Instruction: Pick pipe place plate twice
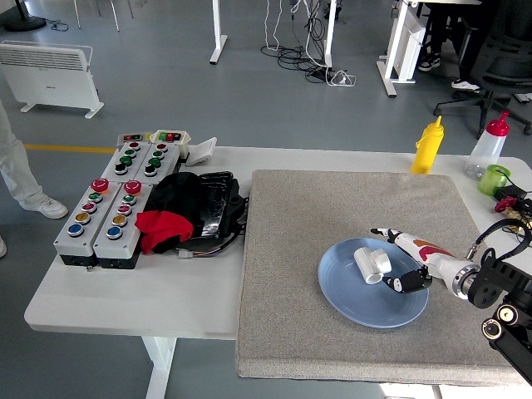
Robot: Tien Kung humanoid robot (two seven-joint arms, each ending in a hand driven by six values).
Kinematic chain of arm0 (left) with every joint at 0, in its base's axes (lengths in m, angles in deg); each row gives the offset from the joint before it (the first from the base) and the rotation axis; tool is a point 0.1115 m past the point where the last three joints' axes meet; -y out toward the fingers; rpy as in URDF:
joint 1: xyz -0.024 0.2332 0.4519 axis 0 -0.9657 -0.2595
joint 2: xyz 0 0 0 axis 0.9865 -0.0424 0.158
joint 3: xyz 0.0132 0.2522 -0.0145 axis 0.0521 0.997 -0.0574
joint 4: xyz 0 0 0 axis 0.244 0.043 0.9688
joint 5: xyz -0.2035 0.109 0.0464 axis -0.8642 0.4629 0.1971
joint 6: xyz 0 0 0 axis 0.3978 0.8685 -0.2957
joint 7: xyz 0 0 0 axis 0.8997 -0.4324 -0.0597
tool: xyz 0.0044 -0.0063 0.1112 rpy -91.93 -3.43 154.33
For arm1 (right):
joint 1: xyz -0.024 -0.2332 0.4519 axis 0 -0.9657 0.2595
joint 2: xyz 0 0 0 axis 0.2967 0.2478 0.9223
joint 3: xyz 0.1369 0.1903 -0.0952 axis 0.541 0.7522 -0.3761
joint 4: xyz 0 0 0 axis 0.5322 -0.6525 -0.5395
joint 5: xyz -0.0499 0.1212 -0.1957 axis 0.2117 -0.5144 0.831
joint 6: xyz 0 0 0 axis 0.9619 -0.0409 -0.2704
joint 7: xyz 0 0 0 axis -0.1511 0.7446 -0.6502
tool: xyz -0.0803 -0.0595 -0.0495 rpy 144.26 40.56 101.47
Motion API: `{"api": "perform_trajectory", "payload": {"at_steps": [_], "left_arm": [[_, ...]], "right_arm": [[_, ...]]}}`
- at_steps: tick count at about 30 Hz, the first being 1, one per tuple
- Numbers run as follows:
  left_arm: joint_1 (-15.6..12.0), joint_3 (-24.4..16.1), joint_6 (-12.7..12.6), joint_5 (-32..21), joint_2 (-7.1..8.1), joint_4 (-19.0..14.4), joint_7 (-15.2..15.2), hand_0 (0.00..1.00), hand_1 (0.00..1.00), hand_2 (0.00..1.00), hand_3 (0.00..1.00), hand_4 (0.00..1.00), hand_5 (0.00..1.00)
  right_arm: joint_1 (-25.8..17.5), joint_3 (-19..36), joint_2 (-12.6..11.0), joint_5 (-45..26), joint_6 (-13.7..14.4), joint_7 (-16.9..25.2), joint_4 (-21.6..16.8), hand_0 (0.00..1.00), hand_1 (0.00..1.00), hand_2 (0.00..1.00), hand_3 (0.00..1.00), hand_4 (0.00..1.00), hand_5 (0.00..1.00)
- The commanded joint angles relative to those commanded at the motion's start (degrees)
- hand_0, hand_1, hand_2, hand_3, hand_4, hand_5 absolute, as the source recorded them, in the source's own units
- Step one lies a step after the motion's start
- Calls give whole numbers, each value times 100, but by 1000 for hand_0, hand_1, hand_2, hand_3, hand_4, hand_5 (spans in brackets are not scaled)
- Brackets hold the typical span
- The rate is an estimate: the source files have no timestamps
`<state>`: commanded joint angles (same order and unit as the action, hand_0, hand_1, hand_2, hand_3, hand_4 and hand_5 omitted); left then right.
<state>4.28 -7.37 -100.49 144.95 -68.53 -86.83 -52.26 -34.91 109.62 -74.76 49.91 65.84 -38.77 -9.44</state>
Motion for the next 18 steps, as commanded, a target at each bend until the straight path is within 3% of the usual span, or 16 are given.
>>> {"api": "perform_trajectory", "payload": {"at_steps": [6, 13, 18], "left_arm": [[-10, -24, 3, 34, -7, -5, -19, 659, 641, 608, 615, 385, 998], [-46, -34, -3, 49, -8, -14, -42, 659, 641, 607, 615, 385, 998], [-78, -42, -7, 58, -10, -21, -57, 659, 641, 608, 616, 385, 998]], "right_arm": [[-80, 308, -265, -3, -123, -26, -258, 998, 939, 998, 998, 745, 106], [-23, 169, -745, -201, -354, -35, -54, 998, 931, 998, 983, 753, 119], [93, -78, -957, -294, -439, 10, 109, 998, 929, 998, 977, 755, 121]]}}
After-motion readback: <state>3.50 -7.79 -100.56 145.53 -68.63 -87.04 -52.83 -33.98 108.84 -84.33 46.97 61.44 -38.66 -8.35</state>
